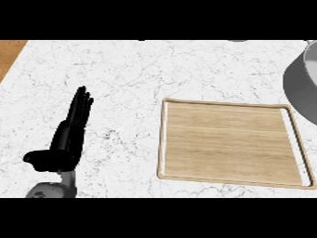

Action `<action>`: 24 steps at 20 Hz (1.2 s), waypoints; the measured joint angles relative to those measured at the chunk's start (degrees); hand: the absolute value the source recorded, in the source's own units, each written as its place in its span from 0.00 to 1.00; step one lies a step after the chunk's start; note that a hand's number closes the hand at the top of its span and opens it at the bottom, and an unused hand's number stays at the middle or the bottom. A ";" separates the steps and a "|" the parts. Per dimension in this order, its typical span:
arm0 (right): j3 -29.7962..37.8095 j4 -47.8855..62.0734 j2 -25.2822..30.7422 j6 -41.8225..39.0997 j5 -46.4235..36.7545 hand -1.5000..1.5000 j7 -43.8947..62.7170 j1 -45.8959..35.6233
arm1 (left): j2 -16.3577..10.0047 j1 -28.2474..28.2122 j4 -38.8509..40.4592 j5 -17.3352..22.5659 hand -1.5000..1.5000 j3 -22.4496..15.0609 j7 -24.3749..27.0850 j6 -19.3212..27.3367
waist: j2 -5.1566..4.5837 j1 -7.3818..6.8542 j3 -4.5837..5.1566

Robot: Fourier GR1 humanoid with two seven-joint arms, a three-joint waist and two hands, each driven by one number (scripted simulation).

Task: Pick the lemon from the tray and place it in the pot

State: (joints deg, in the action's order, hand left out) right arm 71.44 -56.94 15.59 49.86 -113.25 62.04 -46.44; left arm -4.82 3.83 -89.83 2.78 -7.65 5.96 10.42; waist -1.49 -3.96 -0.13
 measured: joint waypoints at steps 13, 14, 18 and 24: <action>9.64 -8.98 -14.15 20.95 -11.05 0.00 5.02 0.38 | -0.14 -1.34 0.42 -0.01 0.50 0.94 0.79 0.03 | 0.85 1.36 0.15; 9.95 -9.01 -14.49 21.80 -11.19 0.00 5.34 0.81 | -0.10 -1.89 0.23 0.08 0.50 0.89 1.20 -0.14 | 0.99 1.41 0.18; 12.21 -9.31 -15.27 24.21 -14.01 0.00 6.73 -0.04 | 0.43 -2.80 -0.02 -0.65 0.50 -0.01 1.47 0.08 | 1.22 1.36 0.20; 16.39 -11.01 -15.56 27.23 -18.63 0.00 9.86 -1.31 | -0.01 -2.44 0.28 -0.18 0.50 0.80 1.12 -0.44 | 1.34 1.00 0.23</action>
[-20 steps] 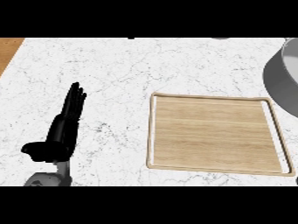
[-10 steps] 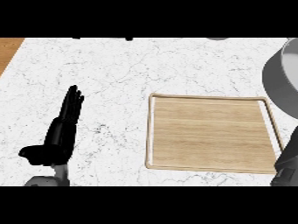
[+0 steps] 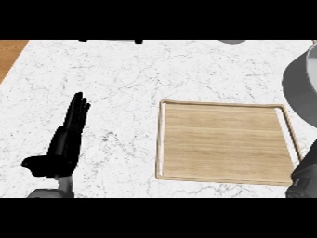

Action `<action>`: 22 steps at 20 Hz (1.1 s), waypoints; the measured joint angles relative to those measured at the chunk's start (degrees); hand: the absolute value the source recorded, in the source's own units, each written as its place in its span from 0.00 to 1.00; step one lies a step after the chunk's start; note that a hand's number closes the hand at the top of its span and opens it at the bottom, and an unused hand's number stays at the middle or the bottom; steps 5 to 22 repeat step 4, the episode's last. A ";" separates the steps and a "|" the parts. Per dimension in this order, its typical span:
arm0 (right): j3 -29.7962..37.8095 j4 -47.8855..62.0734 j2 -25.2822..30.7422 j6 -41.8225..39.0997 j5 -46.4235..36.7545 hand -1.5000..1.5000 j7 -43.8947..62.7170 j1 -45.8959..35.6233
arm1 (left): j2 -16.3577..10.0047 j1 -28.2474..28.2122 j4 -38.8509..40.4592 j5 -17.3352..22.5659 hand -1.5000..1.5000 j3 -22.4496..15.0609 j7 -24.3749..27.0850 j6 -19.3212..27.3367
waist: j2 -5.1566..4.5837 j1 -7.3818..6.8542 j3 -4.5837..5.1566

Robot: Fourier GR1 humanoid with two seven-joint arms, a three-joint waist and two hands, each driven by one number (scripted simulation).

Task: Pick the lemon from the tray and place it in the pot

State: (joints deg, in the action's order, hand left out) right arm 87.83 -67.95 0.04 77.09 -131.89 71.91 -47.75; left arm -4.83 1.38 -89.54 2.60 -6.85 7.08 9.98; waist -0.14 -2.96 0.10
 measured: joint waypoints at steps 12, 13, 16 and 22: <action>3.16 -2.11 -0.04 2.17 -2.35 0.00 1.51 -0.66 | 0.47 0.56 0.27 -0.75 0.50 -0.62 -0.23 0.38 | 0.05 -0.32 0.00; 3.16 -2.11 -0.04 2.17 -2.35 0.00 1.51 -0.66 | 0.47 0.56 0.27 -0.75 0.50 -0.62 -0.23 0.38 | 0.05 -0.32 0.00; 3.16 -2.11 -0.04 2.17 -2.35 0.00 1.51 -0.66 | 0.47 0.56 0.27 -0.75 0.50 -0.62 -0.23 0.38 | 0.05 -0.32 0.00; 3.16 -2.11 -0.04 2.17 -2.35 0.00 1.51 -0.66 | 0.47 0.56 0.27 -0.75 0.50 -0.62 -0.23 0.38 | 0.05 -0.32 0.00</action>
